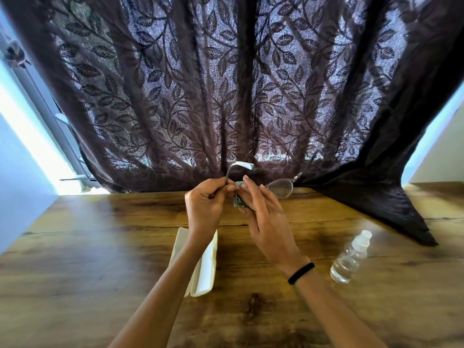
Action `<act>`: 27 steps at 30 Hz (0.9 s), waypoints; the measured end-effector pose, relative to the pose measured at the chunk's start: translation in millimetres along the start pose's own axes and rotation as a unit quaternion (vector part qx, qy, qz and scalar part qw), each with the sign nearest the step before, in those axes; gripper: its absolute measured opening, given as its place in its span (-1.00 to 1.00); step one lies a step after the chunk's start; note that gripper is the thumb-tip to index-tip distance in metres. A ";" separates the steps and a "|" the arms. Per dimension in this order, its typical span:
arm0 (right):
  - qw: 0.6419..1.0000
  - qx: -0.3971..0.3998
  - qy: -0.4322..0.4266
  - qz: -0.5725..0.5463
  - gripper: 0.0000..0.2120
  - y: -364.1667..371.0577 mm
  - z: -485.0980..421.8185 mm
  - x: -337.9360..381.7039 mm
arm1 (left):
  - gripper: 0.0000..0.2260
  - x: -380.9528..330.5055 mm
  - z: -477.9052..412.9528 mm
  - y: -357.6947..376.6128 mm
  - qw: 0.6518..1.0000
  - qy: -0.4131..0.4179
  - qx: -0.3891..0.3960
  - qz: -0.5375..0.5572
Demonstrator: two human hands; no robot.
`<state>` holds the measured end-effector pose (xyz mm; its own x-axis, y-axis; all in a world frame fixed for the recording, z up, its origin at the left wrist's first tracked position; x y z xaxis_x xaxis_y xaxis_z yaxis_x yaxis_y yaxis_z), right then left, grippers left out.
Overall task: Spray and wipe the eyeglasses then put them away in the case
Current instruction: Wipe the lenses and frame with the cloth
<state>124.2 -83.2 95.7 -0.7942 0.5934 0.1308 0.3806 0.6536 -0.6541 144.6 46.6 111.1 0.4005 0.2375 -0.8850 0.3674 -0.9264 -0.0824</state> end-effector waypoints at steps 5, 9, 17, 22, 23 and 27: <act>0.997 0.024 -0.040 0.053 -0.47 -4.6 5.9 -1.9 | -0.81 2.0 0.6 -2.5 1.000 -0.014 -0.006 0.013; 0.994 0.011 -0.047 0.099 -0.52 -12.2 11.4 -4.0 | -0.86 -0.5 1.8 -2.1 1.000 -0.015 0.006 0.014; 0.995 -0.026 -0.006 0.097 -0.47 -14.3 3.9 3.1 | -0.84 -8.4 1.0 1.5 0.999 0.031 0.017 -0.015; 0.998 -0.031 -0.025 0.040 -0.42 -8.8 -2.3 11.3 | -0.79 -6.6 0.4 -2.2 0.999 0.043 -0.011 -0.012; 0.999 -0.033 -0.027 0.026 -0.41 -8.4 -2.2 12.2 | -0.78 -6.0 0.8 -3.4 0.999 0.045 -0.017 -0.009; 0.999 -0.028 -0.023 -0.028 -0.43 -10.4 -0.1 12.1 | -0.83 -0.2 2.3 -7.3 0.999 0.044 -0.030 -0.010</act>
<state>110.7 -82.8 104.2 -0.8355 0.5339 0.1296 0.3608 0.7110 -0.6035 139.9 52.6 110.7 0.4636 0.2832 -0.8396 0.4241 -0.9029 -0.0703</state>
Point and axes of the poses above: each hand's wrist, its own z-axis away from the middle knuckle, its own y-axis out of the palm, x = y × z, the point moved 5 cm from there along -z, towards the middle knuckle, and after that the axes turned 14 degrees about -y, right-handed, at the moved point
